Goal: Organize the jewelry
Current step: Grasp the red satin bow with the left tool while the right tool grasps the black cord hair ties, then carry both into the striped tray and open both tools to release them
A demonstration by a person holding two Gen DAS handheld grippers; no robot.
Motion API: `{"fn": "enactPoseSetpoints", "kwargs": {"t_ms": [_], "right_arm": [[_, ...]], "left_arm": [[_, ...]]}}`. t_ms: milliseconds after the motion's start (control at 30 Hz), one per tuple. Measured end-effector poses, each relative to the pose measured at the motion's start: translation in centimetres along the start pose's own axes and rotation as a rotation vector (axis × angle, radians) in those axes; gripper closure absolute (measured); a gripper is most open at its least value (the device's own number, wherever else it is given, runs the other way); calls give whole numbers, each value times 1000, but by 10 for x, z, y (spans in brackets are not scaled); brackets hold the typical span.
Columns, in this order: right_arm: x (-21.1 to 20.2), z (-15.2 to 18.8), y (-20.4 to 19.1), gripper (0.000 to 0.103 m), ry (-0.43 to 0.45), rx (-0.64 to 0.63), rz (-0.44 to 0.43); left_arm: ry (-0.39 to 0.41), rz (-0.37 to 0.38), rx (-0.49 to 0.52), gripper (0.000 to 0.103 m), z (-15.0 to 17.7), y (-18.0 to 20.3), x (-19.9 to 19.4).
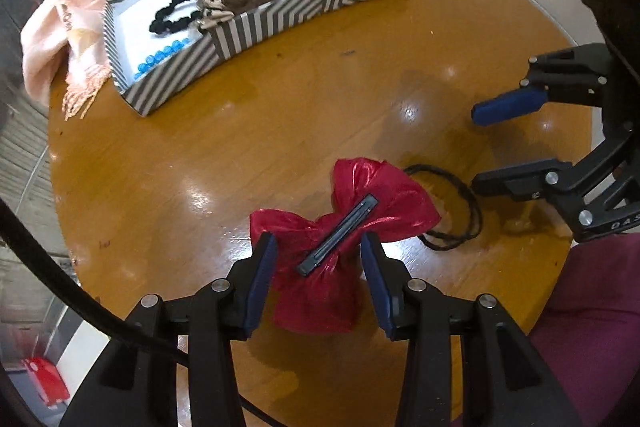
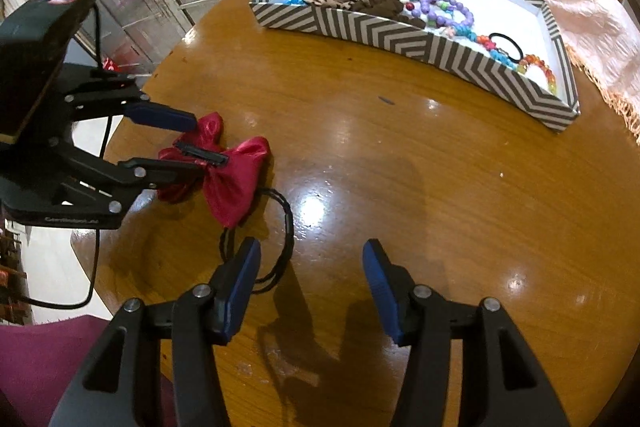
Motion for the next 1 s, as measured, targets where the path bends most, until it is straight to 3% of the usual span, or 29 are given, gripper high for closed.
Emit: {"fn": "enactPoseSetpoints", "kwargs": {"t_ms": [67,167,300,467,733,1000], "right_arm": [[1,-3,-2,48,8,-11,-6],[4,-9,-5,64,11,-30,-19],[18,-15,-15,75,-28,-115,16],[27,-21,-31,99,-17,-227,83],[16,-31,-17,99,5,-177,21],[-18,-41,-8,99,85,-153,15]], "left_arm": [[8,-30,-21,75,0,-2,4],[33,-113,-85,89,2,-10,5],[29,-64,-265,94,9,-32,-2],[59,-53,-357,96,19,-38,-11],[112,-43,-429,97,25,-37,-28],[163,-49,-439,97,5,-36,-47]]}}
Point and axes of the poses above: each gripper's, at about its wrist camera, not at the fingertips, and x roughly the way its jaws point, y to its right, z to its underside, the point moved 1 cm from there along x, roughly the way its jaws point, and after that the axes turned 5 degrees about -x, right-handed, at the moved point
